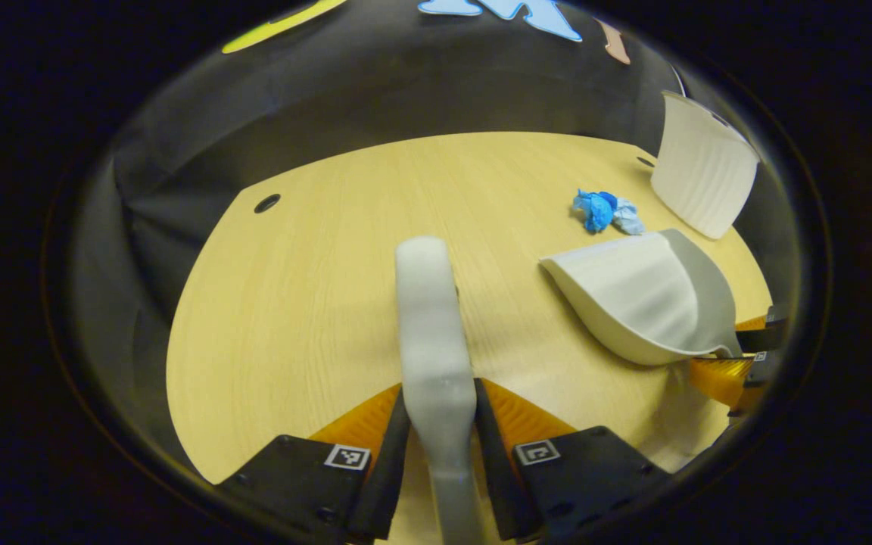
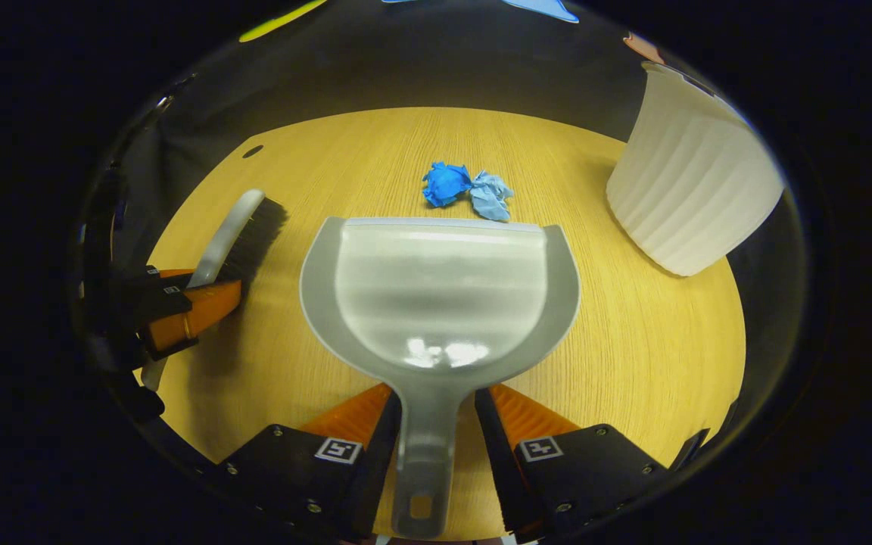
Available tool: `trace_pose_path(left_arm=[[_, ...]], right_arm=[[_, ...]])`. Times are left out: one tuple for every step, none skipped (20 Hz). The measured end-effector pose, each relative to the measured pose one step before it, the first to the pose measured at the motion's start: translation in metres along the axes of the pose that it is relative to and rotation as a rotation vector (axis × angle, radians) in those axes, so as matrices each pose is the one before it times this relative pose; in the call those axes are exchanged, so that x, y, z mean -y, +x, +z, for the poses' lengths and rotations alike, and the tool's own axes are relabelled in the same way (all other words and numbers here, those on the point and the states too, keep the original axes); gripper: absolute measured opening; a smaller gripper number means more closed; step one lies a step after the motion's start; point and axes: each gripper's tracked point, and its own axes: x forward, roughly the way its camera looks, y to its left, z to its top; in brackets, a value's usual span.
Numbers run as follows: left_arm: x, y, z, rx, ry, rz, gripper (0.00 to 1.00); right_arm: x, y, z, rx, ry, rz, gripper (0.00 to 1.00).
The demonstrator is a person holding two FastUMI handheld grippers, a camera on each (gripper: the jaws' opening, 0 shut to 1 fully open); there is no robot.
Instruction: Pick up the small broom and dustpan from the desktop, sweep the trash into the dustpan with the broom, and then empty the trash into the garbage bin.
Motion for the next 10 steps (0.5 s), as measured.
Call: trace_pose_path(left_arm=[[0.00003, -0.00052, 0.00025, -0.00301, 0.00662, -0.00189, 0.49], [-0.00059, -0.00176, -0.00088, -0.00174, 0.00408, -0.00071, 0.49], [-0.0006, -0.00045, 0.00041, -0.00102, 0.00216, 0.00089, 0.49], [-0.00033, 0.00066, 0.00026, -0.00264, 0.00353, 0.00036, 0.48], [-0.00095, 0.0002, 0.00033, -0.00335, 0.00625, 0.00258, 0.47], [0.00006, 0.0005, 0.0012, 0.00112, 0.00464, 0.0037, 0.47], [0.00013, 0.00012, 0.00156, 0.00008, 0.00555, 0.00018, 0.47], [0.00101, 0.00022, 0.00044, -0.0006, 0.00847, -0.0036, 0.47], [0.00023, -0.00027, 0.00233, 0.00212, 0.0068, -0.00016, 0.45], [0.00119, 0.0016, 0.00203, 0.00284, 0.00602, -0.00189, 0.49]], right_arm=[[-0.00024, -0.00611, -0.00108, -0.00053, 0.00713, -0.0031, 0.61], [0.00344, 0.00224, 0.00145, 0.00931, 0.01117, -0.01062, 0.4], [0.00139, 0.00243, -0.00144, -0.00413, 0.00026, 0.0068, 0.33], [-0.00096, -0.00113, 0.00066, 0.00124, 0.00061, 0.00298, 0.36], [-0.00063, 0.00022, -0.00044, 0.00323, -0.00161, 0.00148, 0.37], [0.00071, 0.00087, -0.0002, 0.00175, -0.00621, -0.00062, 0.33], [0.00016, -0.00024, -0.00044, 0.00059, -0.01091, 0.00231, 0.33], [0.00115, -0.00294, 0.00057, 0.00158, -0.00589, 0.00084, 0.33], [0.00078, -0.00019, -0.00136, 0.00152, -0.00687, 0.00373, 0.33], [0.00213, -0.00136, 0.00016, 0.00095, -0.00732, 0.00297, 0.33]])
